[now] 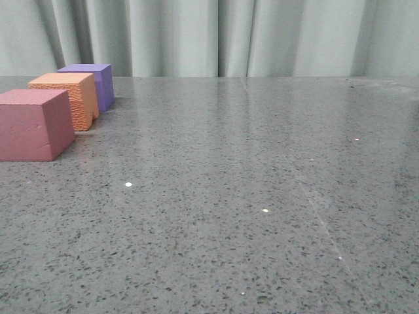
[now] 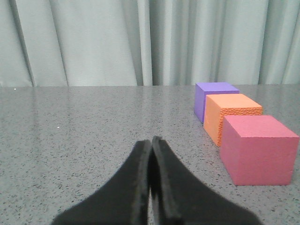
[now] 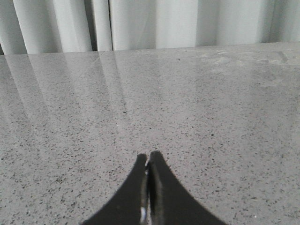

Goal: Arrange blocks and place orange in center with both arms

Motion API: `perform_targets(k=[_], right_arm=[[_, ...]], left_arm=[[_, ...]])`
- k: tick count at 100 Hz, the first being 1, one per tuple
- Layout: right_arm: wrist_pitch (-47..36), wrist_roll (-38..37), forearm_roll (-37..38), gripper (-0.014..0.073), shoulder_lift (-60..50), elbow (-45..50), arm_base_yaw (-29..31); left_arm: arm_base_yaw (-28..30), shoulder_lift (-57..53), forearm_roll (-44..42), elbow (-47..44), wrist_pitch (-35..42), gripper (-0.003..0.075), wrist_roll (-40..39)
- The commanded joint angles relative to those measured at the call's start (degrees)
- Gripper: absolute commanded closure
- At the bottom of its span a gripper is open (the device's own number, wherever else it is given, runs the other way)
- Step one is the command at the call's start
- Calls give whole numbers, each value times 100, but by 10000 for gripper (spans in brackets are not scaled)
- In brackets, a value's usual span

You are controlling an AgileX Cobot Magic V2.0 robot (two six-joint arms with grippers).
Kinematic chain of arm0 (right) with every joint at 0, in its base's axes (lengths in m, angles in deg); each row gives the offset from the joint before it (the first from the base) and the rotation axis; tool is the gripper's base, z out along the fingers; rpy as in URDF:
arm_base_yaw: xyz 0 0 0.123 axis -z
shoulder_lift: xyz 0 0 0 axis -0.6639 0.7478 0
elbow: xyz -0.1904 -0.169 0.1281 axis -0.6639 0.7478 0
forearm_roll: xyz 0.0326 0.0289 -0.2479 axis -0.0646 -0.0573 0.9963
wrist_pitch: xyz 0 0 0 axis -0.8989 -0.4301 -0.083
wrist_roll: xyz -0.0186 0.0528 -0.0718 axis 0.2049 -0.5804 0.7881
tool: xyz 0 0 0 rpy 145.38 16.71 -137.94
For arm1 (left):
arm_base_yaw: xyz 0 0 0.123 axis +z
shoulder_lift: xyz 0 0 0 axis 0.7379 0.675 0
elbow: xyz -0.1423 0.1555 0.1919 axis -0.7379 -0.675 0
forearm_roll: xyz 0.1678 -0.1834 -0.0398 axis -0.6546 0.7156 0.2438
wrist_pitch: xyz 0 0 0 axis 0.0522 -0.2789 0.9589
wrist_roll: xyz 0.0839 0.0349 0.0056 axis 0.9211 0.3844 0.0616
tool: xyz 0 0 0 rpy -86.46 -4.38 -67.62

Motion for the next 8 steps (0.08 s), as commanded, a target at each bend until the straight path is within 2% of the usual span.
perform_targets(k=[1,8], right_arm=[[-489,38,-8,662,-137,-78,23],[-489,38,-8,662,-137,-78,23]], left_arm=[[9,-191,36,-315,435,739,-8],[9,-191,36,-315,435,739,-8]])
